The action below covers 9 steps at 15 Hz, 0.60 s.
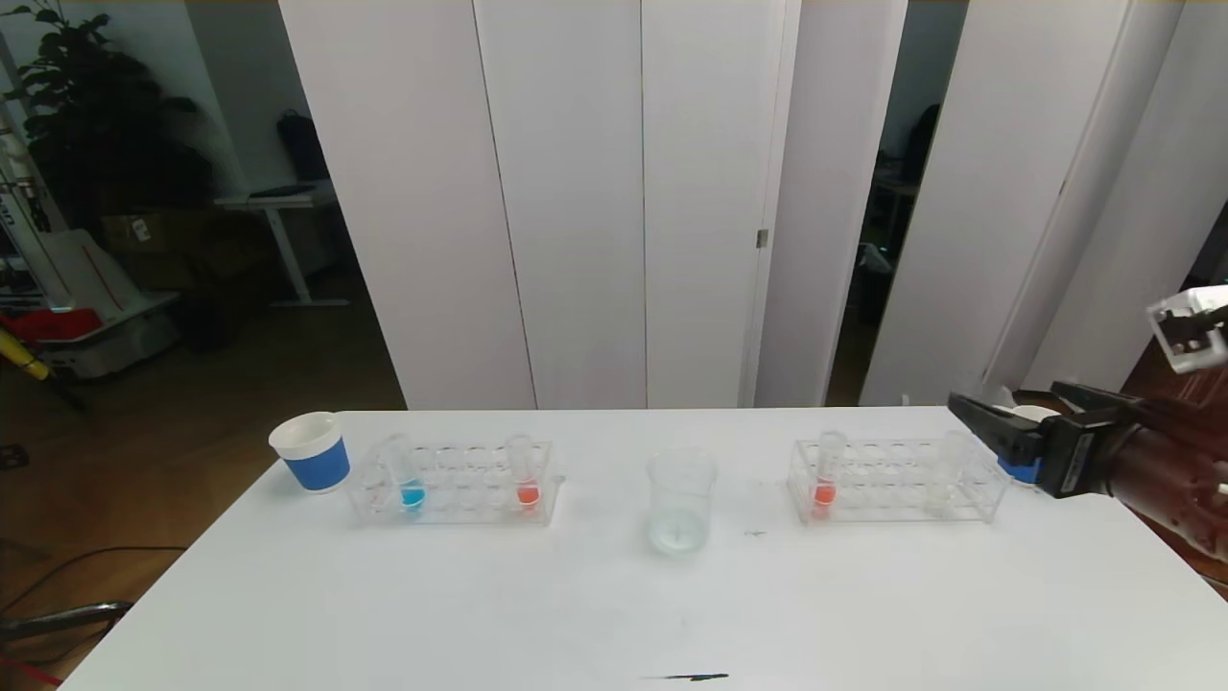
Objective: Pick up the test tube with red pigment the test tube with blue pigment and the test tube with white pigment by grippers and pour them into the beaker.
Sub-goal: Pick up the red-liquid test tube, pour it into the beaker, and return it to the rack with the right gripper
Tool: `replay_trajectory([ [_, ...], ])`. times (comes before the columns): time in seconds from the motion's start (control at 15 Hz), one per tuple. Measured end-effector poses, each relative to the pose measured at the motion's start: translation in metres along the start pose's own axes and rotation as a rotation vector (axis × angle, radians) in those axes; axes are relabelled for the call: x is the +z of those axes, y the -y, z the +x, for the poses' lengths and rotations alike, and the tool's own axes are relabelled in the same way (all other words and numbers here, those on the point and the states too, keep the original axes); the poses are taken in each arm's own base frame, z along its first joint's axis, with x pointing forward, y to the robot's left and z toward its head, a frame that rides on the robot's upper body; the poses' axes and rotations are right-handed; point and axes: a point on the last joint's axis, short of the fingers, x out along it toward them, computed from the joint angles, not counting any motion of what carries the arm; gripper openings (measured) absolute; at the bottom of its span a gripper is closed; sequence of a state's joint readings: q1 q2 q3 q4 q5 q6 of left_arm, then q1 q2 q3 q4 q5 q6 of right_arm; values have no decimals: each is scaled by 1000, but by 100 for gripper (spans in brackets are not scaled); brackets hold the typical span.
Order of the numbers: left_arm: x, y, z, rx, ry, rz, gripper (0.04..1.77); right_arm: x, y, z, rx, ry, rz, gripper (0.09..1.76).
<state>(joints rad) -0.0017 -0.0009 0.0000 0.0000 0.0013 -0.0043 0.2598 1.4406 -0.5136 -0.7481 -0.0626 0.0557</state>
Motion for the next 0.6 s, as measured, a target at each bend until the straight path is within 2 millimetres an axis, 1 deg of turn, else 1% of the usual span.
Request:
replay_trajectory([
  [0.27,0,0,0,0,0,0,175,-28,-25,33,-27,-41,-16,175],
  [0.4,0,0,0,0,0,0,175,-44,-33,44,-62,-53,-25,175],
  [0.6,0,0,0,0,0,0,175,-71,-42,54,-112,-64,-42,175],
])
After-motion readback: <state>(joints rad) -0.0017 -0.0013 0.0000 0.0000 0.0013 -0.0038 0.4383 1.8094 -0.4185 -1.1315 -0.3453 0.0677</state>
